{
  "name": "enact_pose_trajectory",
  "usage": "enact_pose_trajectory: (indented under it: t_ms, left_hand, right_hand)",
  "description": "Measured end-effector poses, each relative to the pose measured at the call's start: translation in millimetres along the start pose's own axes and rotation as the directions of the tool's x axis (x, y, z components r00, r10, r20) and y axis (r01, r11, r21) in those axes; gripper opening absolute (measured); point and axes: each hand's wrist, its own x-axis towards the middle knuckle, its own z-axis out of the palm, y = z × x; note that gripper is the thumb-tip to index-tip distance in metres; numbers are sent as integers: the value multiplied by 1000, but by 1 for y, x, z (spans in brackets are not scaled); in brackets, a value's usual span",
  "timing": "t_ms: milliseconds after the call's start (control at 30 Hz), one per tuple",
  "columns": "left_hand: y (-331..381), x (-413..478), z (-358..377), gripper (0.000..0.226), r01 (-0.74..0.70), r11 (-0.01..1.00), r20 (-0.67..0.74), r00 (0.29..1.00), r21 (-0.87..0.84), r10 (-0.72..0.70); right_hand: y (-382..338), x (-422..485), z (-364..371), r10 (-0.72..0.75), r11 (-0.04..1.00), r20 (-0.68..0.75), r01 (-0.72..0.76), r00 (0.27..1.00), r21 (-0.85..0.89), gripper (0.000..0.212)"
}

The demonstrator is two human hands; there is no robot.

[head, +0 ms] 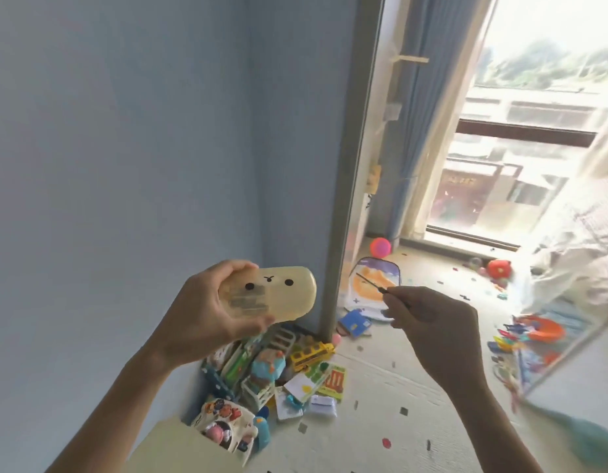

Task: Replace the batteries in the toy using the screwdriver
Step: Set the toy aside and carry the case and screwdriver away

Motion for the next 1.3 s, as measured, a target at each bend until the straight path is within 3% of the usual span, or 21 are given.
enact_pose_trajectory:
  t_ms: [200, 433, 633, 833, 967, 1100, 1300]
  left_hand:
    - [61, 134, 140, 79, -90, 994, 125, 987, -69, 98]
    - [120, 269, 273, 86, -137, 981, 234, 958, -138, 166]
    - [141, 398, 375, 87, -175, 968, 305, 926, -178, 224]
    - [152, 557, 482, 75, -220, 945, 385, 872, -242, 302]
    - [166, 658, 542, 80, -228, 936, 387, 864, -268, 321]
    - [176, 753, 589, 78, -272, 927, 386, 850, -260, 358]
    - [170, 899, 654, 77, -274, 933, 335, 878, -233, 342]
  right_hand:
    - [78, 94, -111, 108, 994, -137, -109, 985, 1, 39]
    - [170, 214, -197, 159, 987, -254, -161, 954, 15, 22]
    - [254, 320, -224, 182, 983, -338, -184, 923, 27, 18]
    - [337, 454, -243, 183, 982, -393, -190, 901, 20, 32]
    - [385, 549, -259, 202, 978, -426, -206, 882, 36, 23]
    - [426, 647, -262, 223, 974, -441, -217, 870, 64, 29]
    - [504, 798, -268, 189, 981, -423, -185, 886, 51, 23]
